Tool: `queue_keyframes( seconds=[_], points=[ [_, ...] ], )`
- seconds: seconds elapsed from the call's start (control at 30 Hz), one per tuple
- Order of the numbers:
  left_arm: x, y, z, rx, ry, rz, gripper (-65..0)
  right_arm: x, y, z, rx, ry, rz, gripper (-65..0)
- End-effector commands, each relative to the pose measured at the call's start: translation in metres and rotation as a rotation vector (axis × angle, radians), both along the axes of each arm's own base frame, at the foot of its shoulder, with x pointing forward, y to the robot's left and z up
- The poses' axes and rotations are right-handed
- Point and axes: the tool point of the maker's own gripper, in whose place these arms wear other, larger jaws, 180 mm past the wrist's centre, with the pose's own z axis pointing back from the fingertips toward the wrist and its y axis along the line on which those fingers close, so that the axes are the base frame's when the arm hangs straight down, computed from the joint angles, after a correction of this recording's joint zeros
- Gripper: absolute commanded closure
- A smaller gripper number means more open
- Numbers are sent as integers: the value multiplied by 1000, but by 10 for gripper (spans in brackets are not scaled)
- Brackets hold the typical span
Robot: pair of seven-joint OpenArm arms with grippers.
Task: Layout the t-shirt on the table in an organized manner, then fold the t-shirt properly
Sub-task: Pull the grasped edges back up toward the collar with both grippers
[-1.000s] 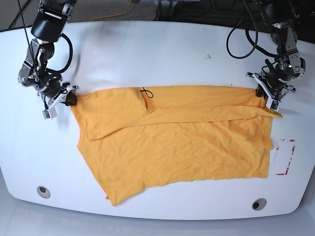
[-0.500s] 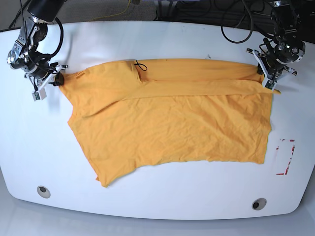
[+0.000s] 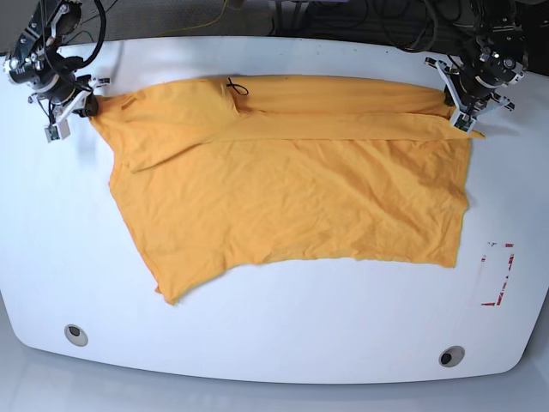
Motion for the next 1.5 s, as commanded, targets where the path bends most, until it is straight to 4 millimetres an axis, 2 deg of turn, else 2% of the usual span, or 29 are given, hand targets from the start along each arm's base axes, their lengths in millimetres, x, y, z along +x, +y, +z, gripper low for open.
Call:
queue_keyframes(
  seconds=[0.0,0.13,0.23,0.5,0.57,0.73,0.87,0.97,1.17,1.47],
  points=[
    [-37,16,-14,82,144,10,-27,-7,-14,11,-70,1,-9,0],
    [-47,12,-17,72,175,-34,-27,-27,-15,12,-85,23,-23,0],
    [-62,6,-21,57,222,-100,-27,-43,-14,10,-87,50,-34,0],
    [-74,7,-23,58,250,-103,-34,-59,-12,4,-79,84,-46,0],
    [-75,7,-24,58,251,-103,-54,-62,-13,4,-80,85,-58,0],
    [-74,7,-23,60,250,-103,-202,-62,-14,5,-79,83,-63,0],
    [-73,7,-23,61,249,-104,-348,-61,-13,5,-78,80,-62,0],
    [-73,9,-23,64,248,-102,-400,-61,-13,4,-77,80,-61,0],
    [-64,23,-13,107,228,-119,-400,-61,-13,4,-77,80,-61,0],
    [-39,42,18,170,123,-83,-400,-60,-13,5,-77,79,-61,0]
  ],
)
